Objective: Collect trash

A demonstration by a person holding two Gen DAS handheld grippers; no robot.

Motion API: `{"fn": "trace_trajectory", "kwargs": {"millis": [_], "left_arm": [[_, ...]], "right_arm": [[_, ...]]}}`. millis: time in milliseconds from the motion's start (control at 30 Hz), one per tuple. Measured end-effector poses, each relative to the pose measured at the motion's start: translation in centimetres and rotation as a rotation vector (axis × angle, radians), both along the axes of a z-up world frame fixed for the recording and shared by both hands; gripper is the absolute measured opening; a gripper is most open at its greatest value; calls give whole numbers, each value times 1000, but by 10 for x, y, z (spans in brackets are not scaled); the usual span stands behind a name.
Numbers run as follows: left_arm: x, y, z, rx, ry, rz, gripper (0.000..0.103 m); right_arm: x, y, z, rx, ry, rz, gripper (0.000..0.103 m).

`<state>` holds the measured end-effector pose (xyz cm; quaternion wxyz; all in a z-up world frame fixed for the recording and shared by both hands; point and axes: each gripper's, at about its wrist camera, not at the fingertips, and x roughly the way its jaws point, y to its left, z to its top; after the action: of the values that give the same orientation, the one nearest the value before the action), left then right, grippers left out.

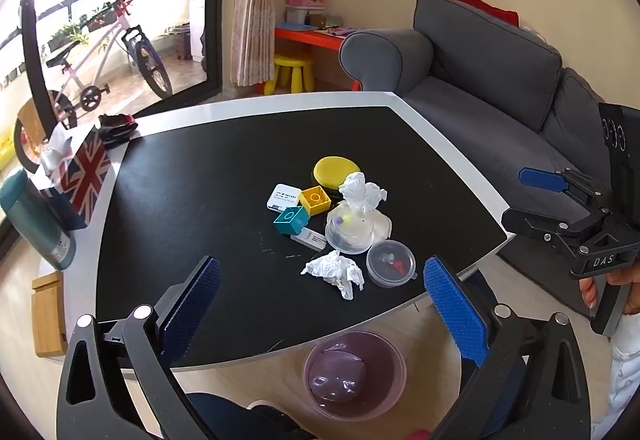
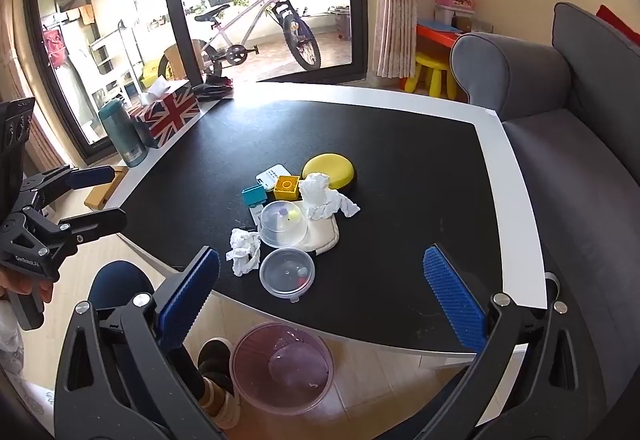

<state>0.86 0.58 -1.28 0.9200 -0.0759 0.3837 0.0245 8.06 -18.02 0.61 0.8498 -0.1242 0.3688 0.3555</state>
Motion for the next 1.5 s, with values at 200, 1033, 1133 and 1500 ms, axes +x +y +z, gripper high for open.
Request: {"fn": "trace_trajectory", "kwargs": {"millis": [200, 1033, 1133, 1500], "left_arm": [[0, 2, -1, -1, 4, -1, 97], [1, 0, 2, 14, 1, -6, 97], [2, 1, 2, 18, 1, -6, 97], [3, 2, 2, 16, 2, 0, 97]], "right_arm": [[1, -2, 0, -3, 7, -4, 100], [2, 0, -1, -6, 12, -4, 100], [2, 0, -1, -6, 11, -1, 100], [2, 0, -2, -6, 13, -1, 100]]}}
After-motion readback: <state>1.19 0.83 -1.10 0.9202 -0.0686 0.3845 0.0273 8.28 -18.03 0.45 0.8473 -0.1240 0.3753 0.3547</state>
